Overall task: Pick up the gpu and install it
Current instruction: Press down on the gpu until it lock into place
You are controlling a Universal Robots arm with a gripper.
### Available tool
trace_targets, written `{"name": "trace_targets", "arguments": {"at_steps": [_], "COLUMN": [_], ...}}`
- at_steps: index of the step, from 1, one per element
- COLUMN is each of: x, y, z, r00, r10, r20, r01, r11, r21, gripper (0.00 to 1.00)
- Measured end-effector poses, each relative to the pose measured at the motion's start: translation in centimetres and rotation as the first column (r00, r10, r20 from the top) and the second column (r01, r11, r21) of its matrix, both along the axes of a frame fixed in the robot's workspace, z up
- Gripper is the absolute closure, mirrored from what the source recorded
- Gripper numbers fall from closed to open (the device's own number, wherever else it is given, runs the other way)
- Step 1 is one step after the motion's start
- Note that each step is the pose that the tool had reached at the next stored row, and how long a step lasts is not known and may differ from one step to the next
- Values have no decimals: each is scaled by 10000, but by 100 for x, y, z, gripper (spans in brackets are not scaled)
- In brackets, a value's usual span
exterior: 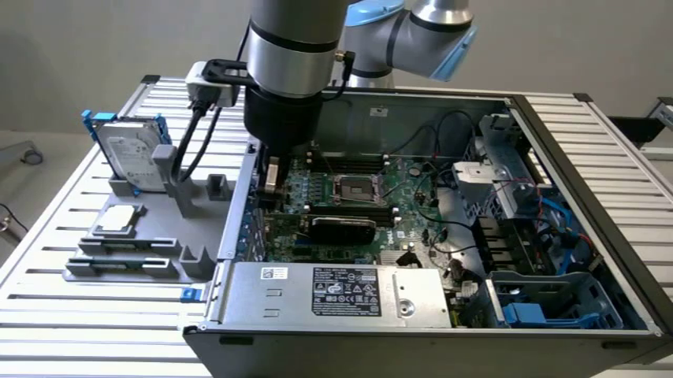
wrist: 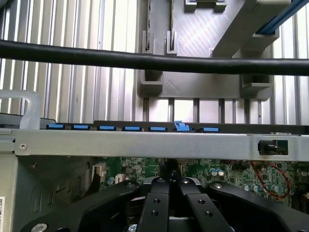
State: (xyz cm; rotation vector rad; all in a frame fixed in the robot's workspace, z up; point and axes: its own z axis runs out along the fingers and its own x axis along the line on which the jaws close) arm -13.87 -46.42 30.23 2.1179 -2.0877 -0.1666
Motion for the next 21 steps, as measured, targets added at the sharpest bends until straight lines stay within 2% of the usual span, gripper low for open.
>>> {"name": "trace_targets", "arguments": {"at_steps": [3, 5, 6, 21], "x": [-2, -2, -2, -2], "y": [0, 0, 0, 15], "z": [-6, -12, -16, -22], "r00": [10000, 10000, 10000, 10000], "r10": [1, 2, 2, -76], "r20": [1, -1, 0, 1], "r01": [-1, -2, -2, 76], "r11": [9998, 9997, 9996, 9996], "r21": [-181, -250, -266, -274], "gripper": [89, 89, 89, 89]}}
